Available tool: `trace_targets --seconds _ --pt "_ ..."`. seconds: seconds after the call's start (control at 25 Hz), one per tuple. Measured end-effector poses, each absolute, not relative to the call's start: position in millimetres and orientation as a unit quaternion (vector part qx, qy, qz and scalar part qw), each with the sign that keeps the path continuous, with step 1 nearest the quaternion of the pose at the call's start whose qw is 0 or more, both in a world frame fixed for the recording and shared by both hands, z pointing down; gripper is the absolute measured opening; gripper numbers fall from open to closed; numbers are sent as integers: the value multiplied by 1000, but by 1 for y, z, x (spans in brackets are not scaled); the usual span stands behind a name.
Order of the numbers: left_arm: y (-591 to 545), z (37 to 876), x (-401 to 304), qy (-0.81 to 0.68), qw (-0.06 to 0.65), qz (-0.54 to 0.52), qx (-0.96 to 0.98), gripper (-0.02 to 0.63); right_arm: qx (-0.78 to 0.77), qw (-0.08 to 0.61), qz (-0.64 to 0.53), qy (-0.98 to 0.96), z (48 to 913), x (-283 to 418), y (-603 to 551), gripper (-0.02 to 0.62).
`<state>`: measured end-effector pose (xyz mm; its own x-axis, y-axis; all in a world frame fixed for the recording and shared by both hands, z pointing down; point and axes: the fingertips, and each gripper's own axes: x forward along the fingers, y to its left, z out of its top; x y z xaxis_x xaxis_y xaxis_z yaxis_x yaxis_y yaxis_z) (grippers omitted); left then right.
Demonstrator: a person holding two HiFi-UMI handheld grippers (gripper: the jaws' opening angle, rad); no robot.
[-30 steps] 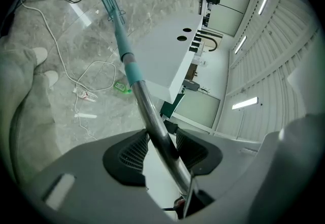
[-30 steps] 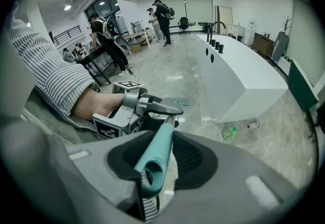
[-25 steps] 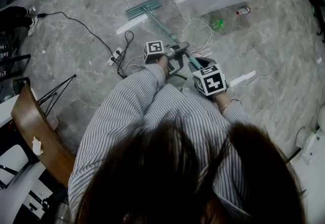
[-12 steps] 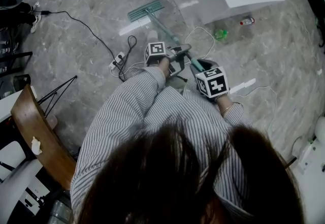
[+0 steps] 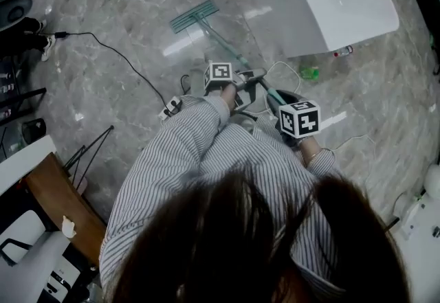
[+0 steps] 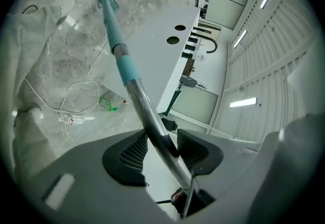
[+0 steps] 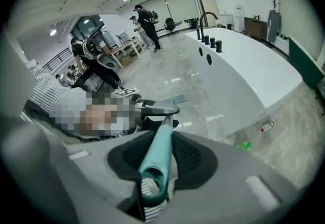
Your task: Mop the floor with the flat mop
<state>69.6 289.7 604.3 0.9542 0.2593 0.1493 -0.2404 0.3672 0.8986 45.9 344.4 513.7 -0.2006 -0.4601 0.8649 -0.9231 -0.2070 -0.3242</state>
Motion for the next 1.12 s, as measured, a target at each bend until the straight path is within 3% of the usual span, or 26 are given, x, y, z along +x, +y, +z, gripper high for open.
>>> trace_targets --seconds 0.24,0.52,0.72,1.12 --pt "143 611 68 -1 843 146 518 175 594 263 505 -568 519 44 198 114" --pt "-66 624 73 0 839 144 525 172 603 228 514 -566 531 50 -12 114" --pt "-198 640 66 -26 821 153 549 175 597 251 486 -587 551 44 -141 114" --pt "-332 658 56 -69 816 133 558 175 581 269 498 -585 567 36 -266 114"
